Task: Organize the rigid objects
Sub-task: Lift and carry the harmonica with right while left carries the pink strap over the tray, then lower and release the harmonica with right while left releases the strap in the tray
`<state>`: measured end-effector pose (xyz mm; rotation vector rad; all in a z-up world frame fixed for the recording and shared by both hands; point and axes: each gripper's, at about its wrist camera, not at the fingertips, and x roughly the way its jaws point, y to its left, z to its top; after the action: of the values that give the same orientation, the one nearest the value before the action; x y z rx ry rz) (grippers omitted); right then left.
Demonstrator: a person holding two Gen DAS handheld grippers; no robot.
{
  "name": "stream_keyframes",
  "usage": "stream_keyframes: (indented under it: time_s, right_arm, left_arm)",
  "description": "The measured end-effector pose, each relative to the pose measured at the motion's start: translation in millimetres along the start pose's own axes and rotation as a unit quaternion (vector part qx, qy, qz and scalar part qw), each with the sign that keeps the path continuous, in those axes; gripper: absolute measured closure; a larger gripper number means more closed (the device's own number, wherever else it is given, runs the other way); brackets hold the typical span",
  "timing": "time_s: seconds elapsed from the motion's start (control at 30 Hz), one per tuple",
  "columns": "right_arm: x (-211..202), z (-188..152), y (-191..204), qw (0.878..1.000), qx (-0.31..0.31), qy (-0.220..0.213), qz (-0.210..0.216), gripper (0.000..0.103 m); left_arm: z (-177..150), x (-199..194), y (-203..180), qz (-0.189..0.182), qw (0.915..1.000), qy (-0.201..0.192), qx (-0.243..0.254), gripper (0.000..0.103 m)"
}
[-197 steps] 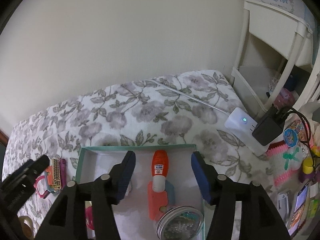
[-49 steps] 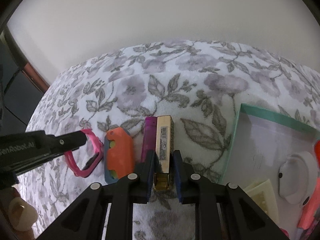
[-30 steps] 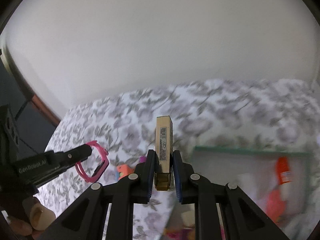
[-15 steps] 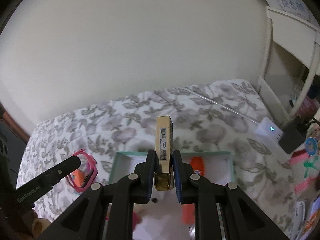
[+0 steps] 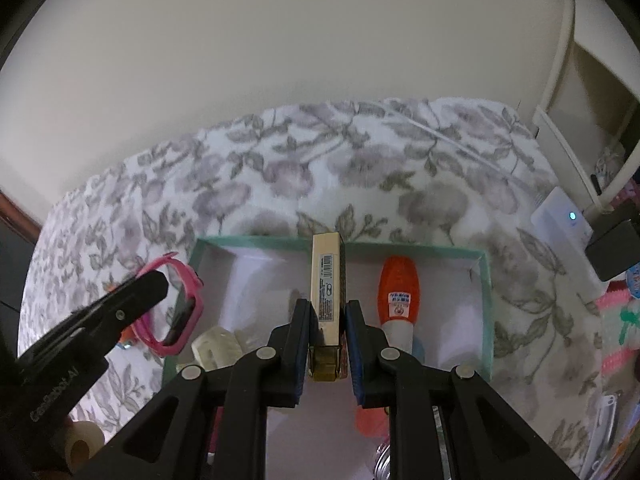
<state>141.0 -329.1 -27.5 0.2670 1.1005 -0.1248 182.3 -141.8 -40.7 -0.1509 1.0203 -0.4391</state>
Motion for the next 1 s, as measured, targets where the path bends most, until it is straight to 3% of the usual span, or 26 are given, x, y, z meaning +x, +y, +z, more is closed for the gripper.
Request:
stream_keyframes:
  time_s: [0.4, 0.73, 0.9, 1.0]
  right_arm:
    - [14.5, -3.3, 1.5, 1.0, -0.007, 0.026, -0.008, 0.084]
    - [19.2, -4.1, 4.0, 0.999, -0.016, 0.032, -0.023, 0.083]
    - [13.8, -2.7, 4.9, 0.999, -0.019, 0.024, -0.024, 0.083]
    - [10.7, -1.4, 5.6, 0.999, -0.021, 0.019, -0.025, 0.083]
  left_arm:
    - [-5.2, 12.7, -5.4, 0.057, 0.9972, 0.013, 0.045, 0.088]
    - [-4.8, 16.7, -1.3, 0.058, 0.9971, 0.035, 0.036, 0.087]
    - [-4.2, 15.7, -1.7, 0.057, 0.997, 0.04, 0.035, 0.07]
    - [-2.6, 12.5, -0.4, 0.055, 0.9973, 0.04, 0.029, 0.067]
